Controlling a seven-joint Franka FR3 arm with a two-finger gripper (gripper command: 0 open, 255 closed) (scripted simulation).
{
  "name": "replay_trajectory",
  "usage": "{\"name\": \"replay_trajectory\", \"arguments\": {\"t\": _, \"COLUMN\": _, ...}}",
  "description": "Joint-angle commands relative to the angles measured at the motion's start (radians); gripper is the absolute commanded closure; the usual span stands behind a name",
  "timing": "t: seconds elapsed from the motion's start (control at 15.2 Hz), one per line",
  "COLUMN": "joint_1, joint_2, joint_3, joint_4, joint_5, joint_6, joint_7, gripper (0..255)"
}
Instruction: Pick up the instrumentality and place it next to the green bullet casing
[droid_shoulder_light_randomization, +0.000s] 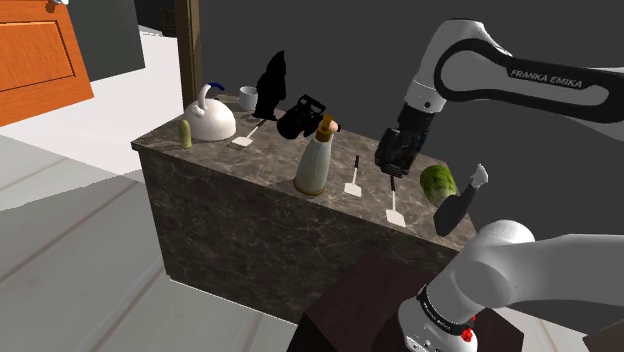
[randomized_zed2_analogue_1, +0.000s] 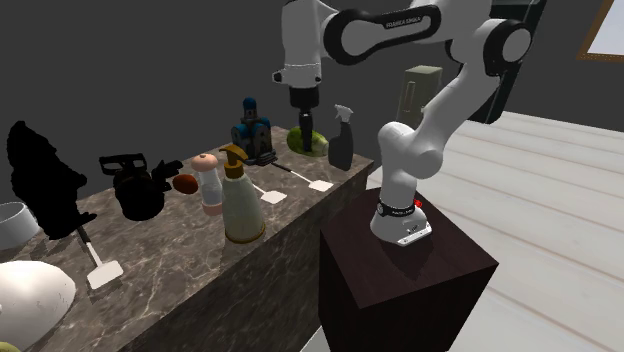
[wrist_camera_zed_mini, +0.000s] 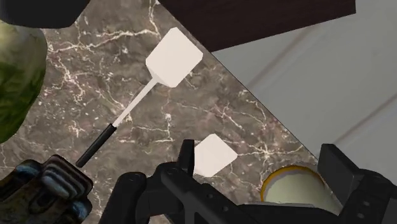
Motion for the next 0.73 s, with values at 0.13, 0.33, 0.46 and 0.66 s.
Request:
{"name": "replay_trajectory", "arguments": {"t": 0.13, "joint_1": -0.081, "joint_2": 0.034, "joint_3": -0.019, "joint_4": -0.078, "joint_5": -0.03, "joint_6": 0.135, "joint_7": 0.096, "gripper": 0}}
{"name": "replay_trajectory", "arguments": {"t": 0.33, "joint_1": -0.143, "joint_2": 0.062, "joint_3": -0.033, "joint_4": -0.132, "joint_5": -0.053, "joint_6": 0.234, "joint_7": 0.167, "gripper": 0}}
{"name": "replay_trajectory", "arguments": {"t": 0.46, "joint_1": -0.186, "joint_2": 0.084, "joint_3": -0.044, "joint_4": -0.166, "joint_5": -0.069, "joint_6": 0.3, "joint_7": 0.216, "gripper": 0}}
{"name": "replay_trajectory", "arguments": {"t": 0.66, "joint_1": -0.251, "joint_2": 0.122, "joint_3": -0.06, "joint_4": -0.213, "joint_5": -0.095, "joint_6": 0.401, "joint_7": 0.289, "gripper": 0}}
